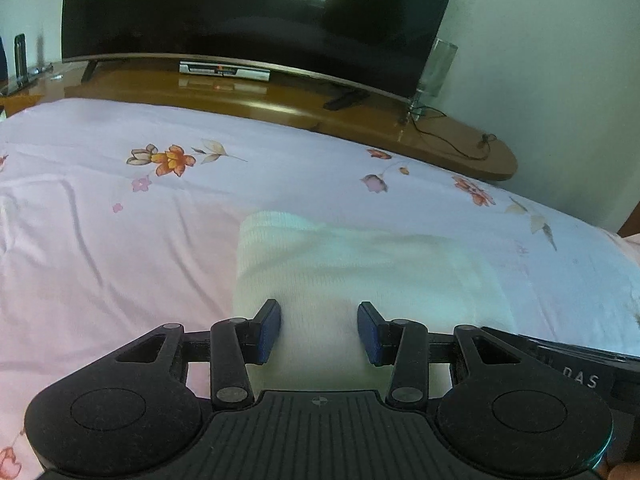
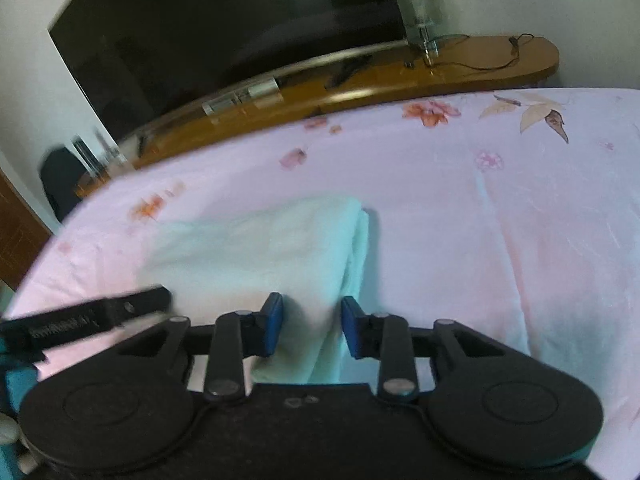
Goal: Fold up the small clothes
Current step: 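Release the sweater with both grippers and lift them away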
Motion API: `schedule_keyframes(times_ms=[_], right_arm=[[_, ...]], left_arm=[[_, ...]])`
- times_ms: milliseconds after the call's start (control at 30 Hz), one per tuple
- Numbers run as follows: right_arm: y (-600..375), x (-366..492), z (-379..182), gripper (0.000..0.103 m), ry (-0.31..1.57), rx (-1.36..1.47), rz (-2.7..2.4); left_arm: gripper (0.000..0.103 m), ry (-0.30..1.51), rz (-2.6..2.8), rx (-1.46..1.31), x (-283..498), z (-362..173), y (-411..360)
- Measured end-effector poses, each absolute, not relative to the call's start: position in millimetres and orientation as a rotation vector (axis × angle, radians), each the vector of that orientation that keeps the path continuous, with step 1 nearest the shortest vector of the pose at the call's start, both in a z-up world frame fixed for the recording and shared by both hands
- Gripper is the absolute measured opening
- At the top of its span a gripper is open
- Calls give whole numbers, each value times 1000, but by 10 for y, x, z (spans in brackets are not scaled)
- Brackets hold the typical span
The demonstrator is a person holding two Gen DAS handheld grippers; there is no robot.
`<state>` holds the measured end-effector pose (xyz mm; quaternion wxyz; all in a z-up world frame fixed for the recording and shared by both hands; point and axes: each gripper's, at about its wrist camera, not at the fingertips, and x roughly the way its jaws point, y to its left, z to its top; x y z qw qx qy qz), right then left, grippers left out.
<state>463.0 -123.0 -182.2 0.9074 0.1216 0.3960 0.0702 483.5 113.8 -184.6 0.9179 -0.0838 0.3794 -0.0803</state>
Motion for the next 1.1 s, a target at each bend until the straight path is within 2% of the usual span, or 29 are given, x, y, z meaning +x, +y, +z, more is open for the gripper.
schedule_keyframes(times_ms=[167,367,600,833,933,1100], right_arm=[[-1262,4546,-1707,36,806,251,146],[-1274,4031,-1446,36,759,223,230],[-1142,3452,-1567,35,810,170,260],[-1076,3221,-1788,35,884,127,205],[-1108,3160,-1680,39,874,164,210],[-1162,3027,-1521,46,838,189,196]], left_arm=[[43,759,-198,-147,4575,-1696,1106],[43,754,-175,-136,3960,-1637,1236],[43,836,-180,-129,3467,-1835,1192],[44,841,-116,-69,3266,-1783,1069],[62,856,-67,-82,3218,-1729,1082],[63,831,-38,-54,3110,-1609,1046]])
